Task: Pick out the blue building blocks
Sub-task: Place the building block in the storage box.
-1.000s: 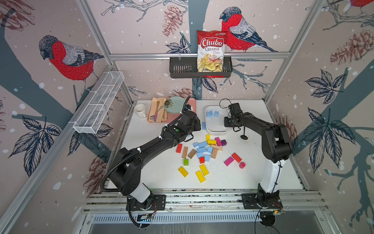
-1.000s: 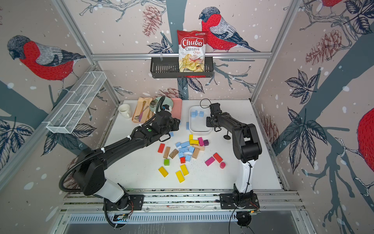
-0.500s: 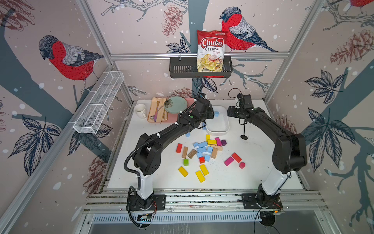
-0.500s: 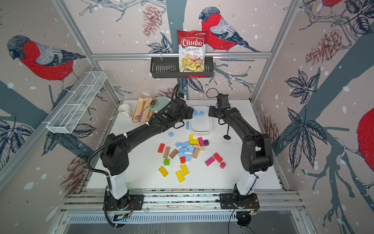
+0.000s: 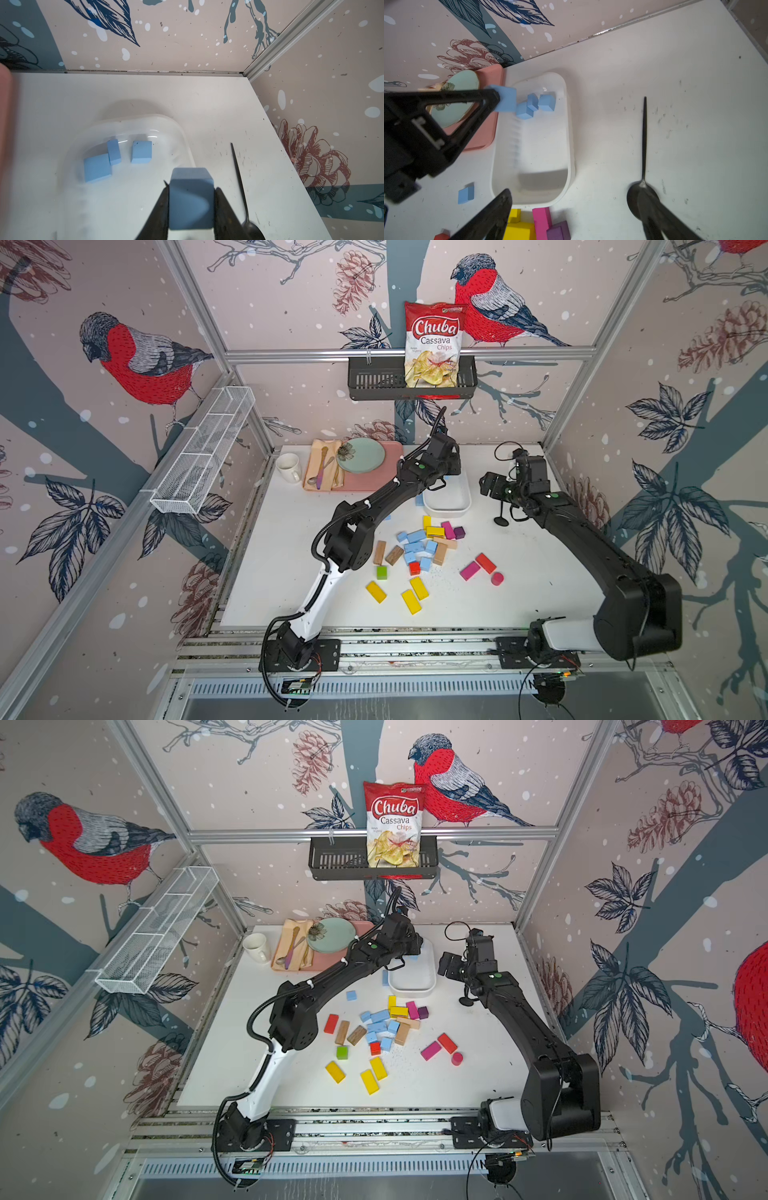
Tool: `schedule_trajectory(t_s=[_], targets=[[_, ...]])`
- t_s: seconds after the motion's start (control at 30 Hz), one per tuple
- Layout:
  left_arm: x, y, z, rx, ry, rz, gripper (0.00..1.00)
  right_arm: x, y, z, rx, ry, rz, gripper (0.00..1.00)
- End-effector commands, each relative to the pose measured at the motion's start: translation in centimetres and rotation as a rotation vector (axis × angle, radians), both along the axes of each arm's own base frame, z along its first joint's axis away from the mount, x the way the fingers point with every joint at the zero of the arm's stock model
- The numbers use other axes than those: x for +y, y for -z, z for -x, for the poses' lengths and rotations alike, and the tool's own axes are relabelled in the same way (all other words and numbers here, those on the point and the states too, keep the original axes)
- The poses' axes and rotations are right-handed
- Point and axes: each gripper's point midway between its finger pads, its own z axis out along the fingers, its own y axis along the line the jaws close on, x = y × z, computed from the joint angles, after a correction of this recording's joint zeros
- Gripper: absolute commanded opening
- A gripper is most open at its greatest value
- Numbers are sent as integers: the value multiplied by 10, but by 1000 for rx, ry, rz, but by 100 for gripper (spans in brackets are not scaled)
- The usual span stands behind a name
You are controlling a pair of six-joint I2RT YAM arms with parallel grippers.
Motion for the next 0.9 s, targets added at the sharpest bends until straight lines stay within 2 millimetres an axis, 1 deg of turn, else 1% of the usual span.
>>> schedule_trajectory(t_s=[0.0,0.13,0.33,0.5,0.77,0.8,0.87], targets=[[-5,13,-7,9,0,-12,15,-3,3,9,-1,11,-12,94],[-8,29,-15,3,-17,-11,15,-7,3,15,-5,19,-10,95],[-14,52,-24,2,-30,4,15,-9,-1,17,-12,15,-6,95],[-20,64,-30,-9,-30,18,16,-9,1,21,-10,12,-6,95],[-22,79,-36,-10,-44,31,23,-11,15,26,19,10,3,96],[-23,81,-36,-10,-43,32,25,-11,8,29,-2,10,-4,96],[-23,84,-37,-8,-45,32,28,-10,10,30,2,4,-8,96]])
